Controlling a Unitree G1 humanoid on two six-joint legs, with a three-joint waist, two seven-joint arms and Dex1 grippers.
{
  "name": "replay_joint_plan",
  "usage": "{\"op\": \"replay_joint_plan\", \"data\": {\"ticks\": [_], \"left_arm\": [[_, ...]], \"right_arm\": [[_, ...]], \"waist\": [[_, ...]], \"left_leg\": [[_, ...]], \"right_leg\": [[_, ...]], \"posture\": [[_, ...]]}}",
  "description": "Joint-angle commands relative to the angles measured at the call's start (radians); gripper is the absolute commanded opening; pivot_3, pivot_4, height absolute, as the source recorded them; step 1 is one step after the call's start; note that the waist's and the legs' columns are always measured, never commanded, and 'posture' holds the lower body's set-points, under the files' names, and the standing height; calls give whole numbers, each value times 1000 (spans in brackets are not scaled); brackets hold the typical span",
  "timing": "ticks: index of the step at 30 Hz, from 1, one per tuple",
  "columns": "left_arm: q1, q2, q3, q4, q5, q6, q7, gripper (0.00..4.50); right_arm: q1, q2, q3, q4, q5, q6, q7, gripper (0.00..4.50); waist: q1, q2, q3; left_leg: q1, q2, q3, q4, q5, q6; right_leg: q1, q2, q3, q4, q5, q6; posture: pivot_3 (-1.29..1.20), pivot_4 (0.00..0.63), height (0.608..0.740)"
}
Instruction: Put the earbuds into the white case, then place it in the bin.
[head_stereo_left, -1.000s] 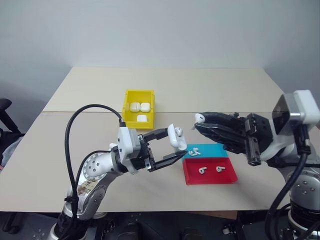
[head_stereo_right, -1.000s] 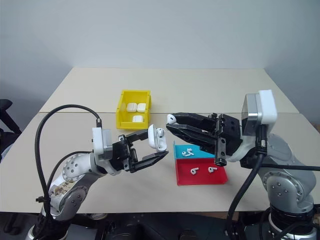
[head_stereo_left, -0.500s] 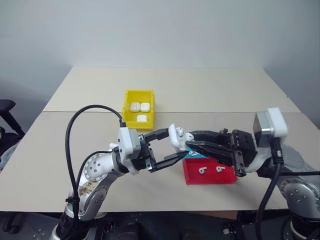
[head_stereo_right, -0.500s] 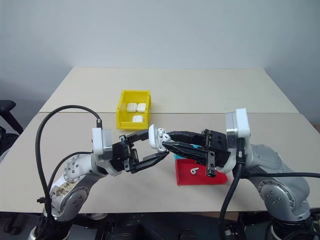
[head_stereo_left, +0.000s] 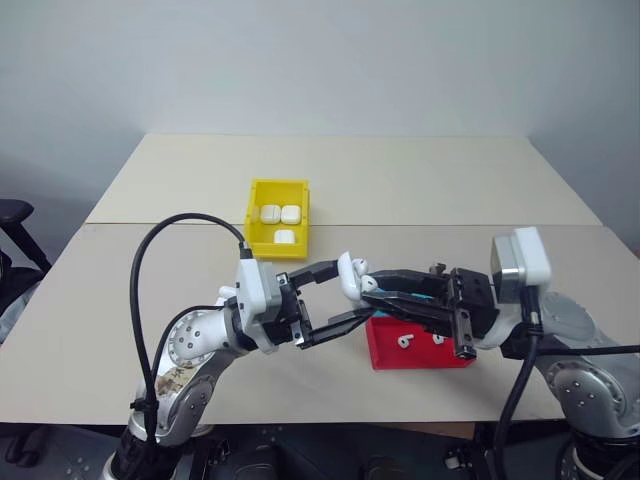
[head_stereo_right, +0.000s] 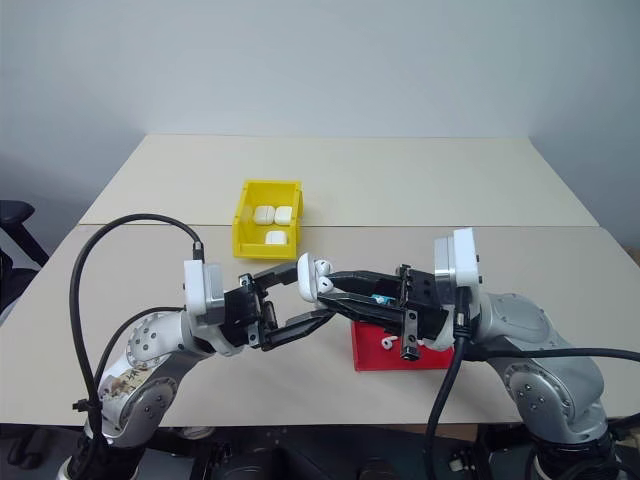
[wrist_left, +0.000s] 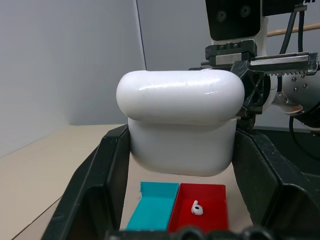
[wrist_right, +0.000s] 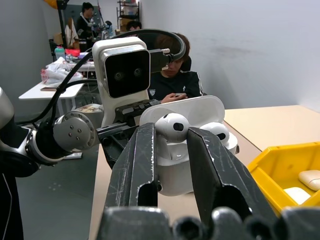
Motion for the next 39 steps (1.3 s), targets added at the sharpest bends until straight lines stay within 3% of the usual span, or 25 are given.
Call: {"op": "replay_joint_plan", "data": {"ticks": [1,4,20,24,28,31,35,39], "left_arm": [[-7,-9,14,-41,-11,-32,0,2747],[-7,-11,14,-42,-10,-32,2,2747],[-12,-22,8,-17,-4,-44,-20,2747],[-9,-9,6,-3,20,-39,-24,2747],[-14,-6,-22,42,70,-52,-37,2747],[-24,-12,-44,84,110,-71,-40,2747],[-52,-32,-73,147,161,-111,-46,2747],[-83,-61,-119,201,233,-141,-34,2747]], "right_arm": [[15,-2,4,-29,0,-17,27,1207],[21,-14,7,-36,-36,-35,37,1961],[16,-47,-58,0,-72,-88,75,1961],[22,-110,-131,22,-29,-78,138,1961],[-90,-172,-136,58,44,-12,144,1961],[-185,-195,-98,75,64,32,148,1420],[-305,-189,-26,108,54,87,149,42],[-388,-179,59,136,-2,108,166,42]], "waist": [[0,0,0],[0,0,0],[0,0,0],[1,0,0],[-3,0,0],[-4,0,0],[0,0,0],[2,0,0]], "left_leg": [[0,0,0,0,0,0],[0,0,0,0,0,0],[0,0,0,0,0,0],[0,0,0,0,0,0],[0,0,0,0,0,0],[0,0,0,0,0,0],[0,0,0,-1,0,0],[-3,0,0,0,0,0]], "right_leg": [[0,0,0,0,0,0],[0,0,0,0,0,0],[0,0,0,0,0,0],[0,0,0,-1,0,0],[0,0,0,-1,0,0],[0,0,1,0,0,0],[0,0,0,-2,0,0],[-1,0,0,-3,0,0]], "posture": [[0,150,740],[0,150,740],[0,150,740],[0,150,740],[0,150,740],[0,150,740],[0,150,740],[0,150,740]]}}
